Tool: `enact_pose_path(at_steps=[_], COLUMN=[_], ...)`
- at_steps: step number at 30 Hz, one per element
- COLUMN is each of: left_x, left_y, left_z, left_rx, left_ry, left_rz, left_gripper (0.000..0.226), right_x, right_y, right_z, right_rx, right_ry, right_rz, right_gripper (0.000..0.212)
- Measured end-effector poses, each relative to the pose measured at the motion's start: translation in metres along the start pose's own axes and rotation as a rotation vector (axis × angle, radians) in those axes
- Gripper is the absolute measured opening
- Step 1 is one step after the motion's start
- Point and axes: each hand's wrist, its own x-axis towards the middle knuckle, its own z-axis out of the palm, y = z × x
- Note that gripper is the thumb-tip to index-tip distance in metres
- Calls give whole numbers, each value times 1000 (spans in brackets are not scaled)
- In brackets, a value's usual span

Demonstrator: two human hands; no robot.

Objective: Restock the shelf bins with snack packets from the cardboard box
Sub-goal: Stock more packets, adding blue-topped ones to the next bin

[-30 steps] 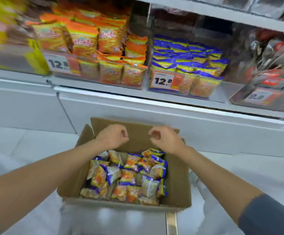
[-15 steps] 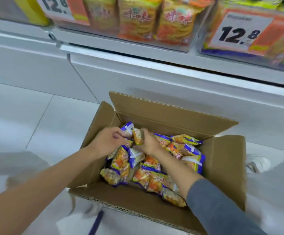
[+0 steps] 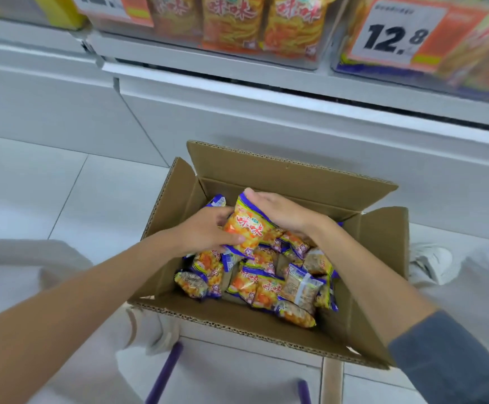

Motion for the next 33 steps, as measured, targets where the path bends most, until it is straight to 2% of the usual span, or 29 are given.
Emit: enact_pose_path(at_steps=[2, 3, 6, 8, 11, 12, 14, 15, 17, 21, 24, 28, 33], left_x=[-3, -2, -2, -1, -1, -1, 1, 1, 4, 10, 12, 9, -3], left_y=[-6, -12, -25, -29, -32, -33, -34, -34, -34, -30, -19, 5, 47], left_z=[-7, -12, -20, -22, -23, -23, -23, -23, -22, -22, -21, -6, 30], left_rx=[44, 61, 138, 213, 266, 271, 265, 262, 261, 221, 172, 133, 8], left_ry=[124, 185, 291, 310, 315, 313, 305, 302, 303, 356, 387, 315, 296], left_rz=[-26, -47, -77, -68, -52, -49, -52, -55, -54, -30, 23, 99, 178], left_gripper=[38, 39, 44, 47, 47, 46, 46, 46, 47, 48, 50, 58, 49], right_x=[5, 9, 29, 46, 66, 70, 79, 82, 85, 60, 18, -45, -114], right_y=[8, 16, 51, 77, 106, 110, 116, 116, 110, 88, 59, 21, -25], right_z=[3, 4, 18, 39, 73, 81, 88, 88, 79, 38, 2, -32, -61], right_rx=[77, 33, -268, -388, -318, -329, -353, -324, -175, 160, 376, 444, 390], right_ry=[25, 34, -5, -48, -84, -48, 99, 154, 154, 160, 139, 87, 92], right_rz=[47, 61, 101, 134, 155, 141, 117, 116, 139, 184, 196, 84, -9], right_gripper=[64, 62, 49, 58, 87, 90, 81, 71, 56, 47, 33, 22, 33])
